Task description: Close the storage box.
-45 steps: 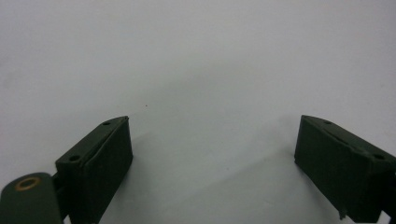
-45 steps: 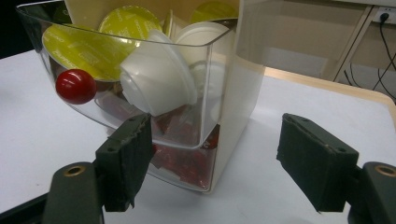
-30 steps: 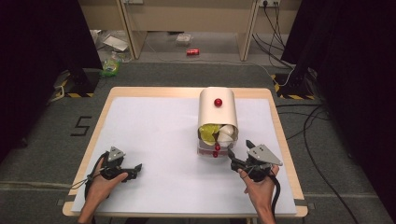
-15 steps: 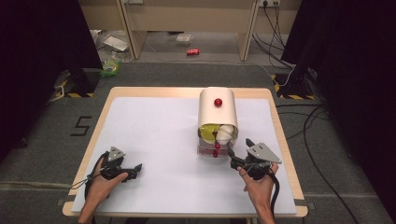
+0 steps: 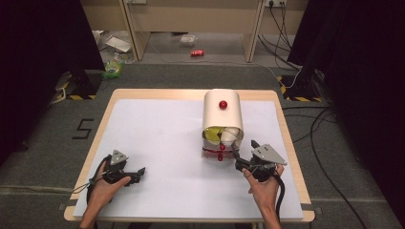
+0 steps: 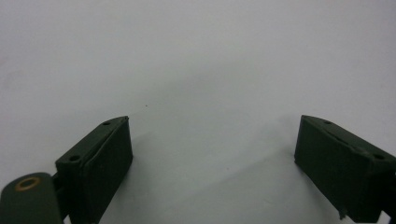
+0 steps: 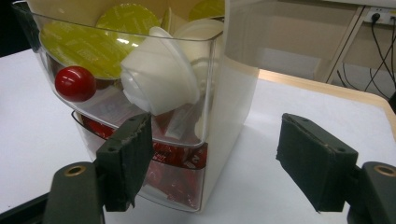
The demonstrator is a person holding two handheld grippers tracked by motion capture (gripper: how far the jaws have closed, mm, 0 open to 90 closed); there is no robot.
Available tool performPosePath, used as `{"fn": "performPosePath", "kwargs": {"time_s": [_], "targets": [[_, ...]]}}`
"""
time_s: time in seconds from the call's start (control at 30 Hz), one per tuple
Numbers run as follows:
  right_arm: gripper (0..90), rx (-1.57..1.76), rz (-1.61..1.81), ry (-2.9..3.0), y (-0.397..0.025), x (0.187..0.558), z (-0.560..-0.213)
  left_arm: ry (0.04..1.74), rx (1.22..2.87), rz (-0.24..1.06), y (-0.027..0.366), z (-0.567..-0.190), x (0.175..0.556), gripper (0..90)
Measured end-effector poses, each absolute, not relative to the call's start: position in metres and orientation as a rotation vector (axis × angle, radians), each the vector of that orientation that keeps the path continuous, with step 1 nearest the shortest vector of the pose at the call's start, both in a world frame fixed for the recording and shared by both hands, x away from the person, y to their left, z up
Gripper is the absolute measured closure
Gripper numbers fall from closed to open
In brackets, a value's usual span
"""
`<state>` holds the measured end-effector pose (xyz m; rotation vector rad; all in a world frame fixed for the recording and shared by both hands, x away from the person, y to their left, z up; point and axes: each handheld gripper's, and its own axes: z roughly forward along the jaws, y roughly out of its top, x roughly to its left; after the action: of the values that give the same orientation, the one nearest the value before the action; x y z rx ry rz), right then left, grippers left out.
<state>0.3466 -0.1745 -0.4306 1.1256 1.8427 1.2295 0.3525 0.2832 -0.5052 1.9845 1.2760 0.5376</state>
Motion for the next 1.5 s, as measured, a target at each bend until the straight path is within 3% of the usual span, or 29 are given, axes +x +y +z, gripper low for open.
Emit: {"fn": "performPosePath", "kwargs": {"time_s": [0.57,0.77,1.5], "targets": [[25.9,1.133,1.222,1.842,-0.175,0.351,-0.430,1.276,1.985,0.538,0.283,-0.505,0.352,10.5],[29.4,1.140,1.228,1.843,-0.176,0.350,-0.430,1.275,1.985,0.538,0.283,-0.505,0.352,10.5],[24.2,1.171,1.257,1.815,-0.198,0.338,-0.422,1.276,1.984,0.538,0.283,-0.505,0.352,10.5]]}}
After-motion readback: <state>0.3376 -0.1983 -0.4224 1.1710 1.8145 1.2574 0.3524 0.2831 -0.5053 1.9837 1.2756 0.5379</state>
